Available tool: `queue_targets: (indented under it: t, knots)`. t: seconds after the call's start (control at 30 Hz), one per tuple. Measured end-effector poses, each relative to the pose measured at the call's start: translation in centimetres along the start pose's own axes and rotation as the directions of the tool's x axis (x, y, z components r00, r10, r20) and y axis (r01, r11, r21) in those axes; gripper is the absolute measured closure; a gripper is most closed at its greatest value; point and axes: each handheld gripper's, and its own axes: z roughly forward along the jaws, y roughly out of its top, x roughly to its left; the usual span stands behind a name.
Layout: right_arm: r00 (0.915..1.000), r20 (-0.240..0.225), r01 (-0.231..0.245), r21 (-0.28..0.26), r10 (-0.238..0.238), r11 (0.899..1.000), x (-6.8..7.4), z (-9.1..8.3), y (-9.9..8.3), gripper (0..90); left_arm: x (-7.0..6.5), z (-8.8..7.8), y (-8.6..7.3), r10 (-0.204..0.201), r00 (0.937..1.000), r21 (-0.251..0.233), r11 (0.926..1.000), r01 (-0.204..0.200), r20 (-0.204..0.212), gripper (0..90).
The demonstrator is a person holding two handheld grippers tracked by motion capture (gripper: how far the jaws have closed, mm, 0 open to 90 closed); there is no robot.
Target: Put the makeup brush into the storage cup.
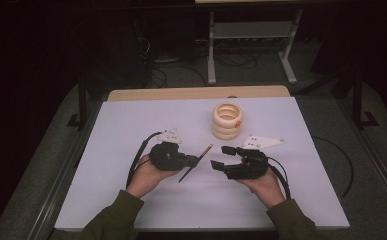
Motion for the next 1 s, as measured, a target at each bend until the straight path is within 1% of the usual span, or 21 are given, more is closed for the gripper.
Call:
queue_targets:
  t: [0.13,0.3,0.5,0.63,0.77,0.83,0.87,1.0]
  knots:
    - [0.9999,-0.006,-0.011,-0.003,0.011,1.0,-0.1,0.4,0.1,33.4,-0.1,0.0,0.0,-0.002,1.0,-0.008,1.0,0.002,0.004,83.5]
    - [0.9996,-0.014,-0.026,-0.006,0.026,1.0,-0.1,0.8,0.3,37.0,-0.1,0.0,0.1,0.008,1.0,-0.009,0.9999,-0.008,0.0,83.5]
    - [0.9993,-0.021,-0.032,-0.01,0.032,0.999,-0.2,1.4,0.5,40.9,-0.2,0.1,0.1,0.006,1.0,-0.015,0.9999,-0.006,0.0,83.4]
    - [0.9983,-0.031,-0.049,-0.015,0.048,0.999,-0.2,1.6,0.7,44.7,-0.3,0.1,0.2,0.016,0.9998,-0.019,0.9997,-0.016,-0.007,83.5]
    - [0.9976,-0.039,-0.057,-0.018,0.056,0.998,-0.1,2.0,0.8,47.1,-0.4,0.2,0.3,0.011,0.9999,-0.025,0.9996,-0.011,-0.006,83.5]
    - [0.9969,-0.043,-0.068,-0.019,0.067,0.998,-0.1,2.1,0.9,48.4,-0.4,0.2,0.3,0.017,0.9998,-0.027,0.9995,-0.017,-0.007,83.5]
    - [0.9975,-0.042,-0.058,-0.028,0.056,0.998,-0.2,2.2,0.9,49.4,-0.4,0.2,0.3,0.018,0.9998,-0.027,0.9995,-0.018,-0.009,83.5]
    - [0.9969,-0.047,-0.065,-0.029,0.064,0.997,-0.2,2.3,0.9,52.3,-0.5,0.3,0.4,0.017,0.9998,-0.034,0.9993,-0.017,-0.013,83.5]
